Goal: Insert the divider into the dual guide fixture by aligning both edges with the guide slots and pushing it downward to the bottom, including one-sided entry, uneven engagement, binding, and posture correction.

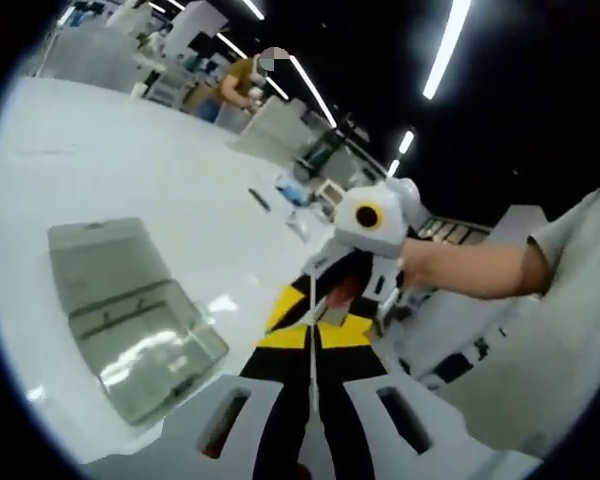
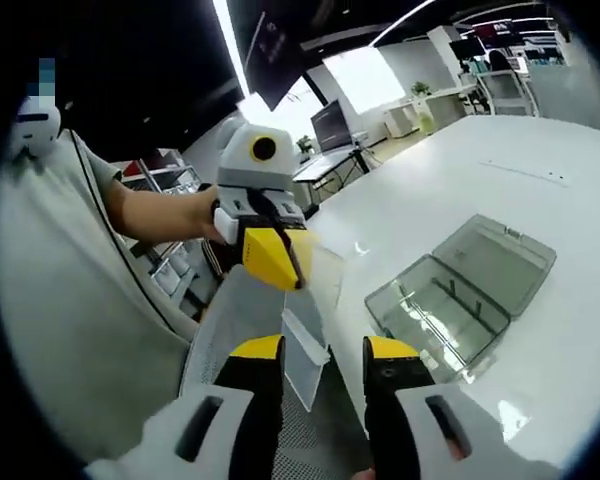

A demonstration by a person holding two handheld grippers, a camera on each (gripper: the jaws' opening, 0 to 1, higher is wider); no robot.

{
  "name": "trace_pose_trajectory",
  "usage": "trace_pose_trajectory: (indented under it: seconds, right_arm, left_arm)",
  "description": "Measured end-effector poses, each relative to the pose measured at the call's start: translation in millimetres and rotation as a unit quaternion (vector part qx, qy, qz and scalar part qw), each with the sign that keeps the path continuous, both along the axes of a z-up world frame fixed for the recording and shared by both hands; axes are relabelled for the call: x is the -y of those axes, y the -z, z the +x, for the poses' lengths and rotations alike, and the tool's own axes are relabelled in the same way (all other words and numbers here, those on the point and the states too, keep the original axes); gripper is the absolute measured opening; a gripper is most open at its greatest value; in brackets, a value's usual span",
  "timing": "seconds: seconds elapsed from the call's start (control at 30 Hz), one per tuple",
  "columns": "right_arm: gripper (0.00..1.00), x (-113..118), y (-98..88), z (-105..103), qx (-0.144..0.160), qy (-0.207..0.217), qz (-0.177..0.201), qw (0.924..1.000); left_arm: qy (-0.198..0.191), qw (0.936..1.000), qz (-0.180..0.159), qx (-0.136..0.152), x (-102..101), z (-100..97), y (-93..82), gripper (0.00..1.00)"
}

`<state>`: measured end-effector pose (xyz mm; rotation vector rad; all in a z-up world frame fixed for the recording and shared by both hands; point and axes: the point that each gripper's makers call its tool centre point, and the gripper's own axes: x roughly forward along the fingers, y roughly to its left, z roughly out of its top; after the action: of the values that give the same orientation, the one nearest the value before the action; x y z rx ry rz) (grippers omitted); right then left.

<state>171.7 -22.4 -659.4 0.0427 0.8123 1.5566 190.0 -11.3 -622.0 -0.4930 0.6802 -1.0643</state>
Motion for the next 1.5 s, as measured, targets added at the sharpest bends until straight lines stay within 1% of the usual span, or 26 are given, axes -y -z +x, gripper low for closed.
trace_pose_trajectory:
  seconds: [0.07, 0.17, 0.27, 0.3, 0.37, 0.43, 0.57, 0.83, 1.03, 1.13, 1.2, 1.5]
  right_arm:
    - [0.22, -0.2, -0.8, -0.8, -0.005, -0.004, 0.008, 1.0000]
    - [0.22, -2.3, -3.3, -5.7, -0.017, -0.012, 0.017, 0.9996]
    - [0.21, -4.1, -4.5, -8.3, -0.018, -0.018, 0.022, 0.9994]
    - [0.19, -4.8, -5.6, -8.3, -0.025, -0.018, 0.028, 0.9991]
    - [0.18, -5.9, -6.9, -8.4, -0.027, -0.018, 0.033, 0.9989]
    - [0.17, -6.8, -8.7, -9.8, -0.036, -0.021, 0.040, 0.9983]
    - [0.16, -8.1, -10.7, -12.4, -0.040, -0.027, 0.045, 0.9978]
    - [0.12, -10.6, -14.0, -13.3, -0.055, -0.027, 0.061, 0.9963]
    - [0.10, -11.1, -15.3, -15.4, -0.069, -0.027, 0.070, 0.9948]
    - [0.10, -11.8, -15.4, -15.9, -0.077, -0.024, 0.070, 0.9943]
    - [0.10, -12.9, -18.0, -16.6, -0.084, -0.024, 0.079, 0.9931]
    - [0.07, -13.8, -23.3, -15.2, -0.105, -0.014, 0.093, 0.9900]
  left_arm:
    - [0.001, 1.0000, -0.007, 0.002, 0.0, -0.4, -1.6, 0.00]
    - [0.004, 0.9999, -0.013, 0.004, 0.8, -1.3, -2.8, 0.00]
    - [0.008, 0.9998, -0.018, 0.006, 2.8, -2.3, -3.7, 0.00]
    - [0.010, 0.9997, -0.021, 0.007, 3.4, -2.7, -4.6, 0.00]
    - [0.011, 0.9996, -0.025, 0.009, 3.8, -2.9, -5.9, 0.00]
    - [0.012, 0.9995, -0.028, 0.010, 3.5, -2.6, -7.1, 0.00]
    - [0.013, 0.9994, -0.031, 0.012, 2.5, -2.8, -8.2, 0.00]
    - [0.017, 0.9990, -0.036, 0.018, 1.9, -4.6, -9.1, 0.00]
    - [0.020, 0.9986, -0.043, 0.024, 2.3, -7.1, -11.1, 0.00]
    - [0.020, 0.9985, -0.046, 0.024, 1.7, -6.7, -10.6, 0.00]
    - [0.020, 0.9984, -0.048, 0.024, 1.6, -6.7, -10.9, 0.00]
    - [0.019, 0.9982, -0.051, 0.024, 0.8, -7.8, -11.4, 0.00]
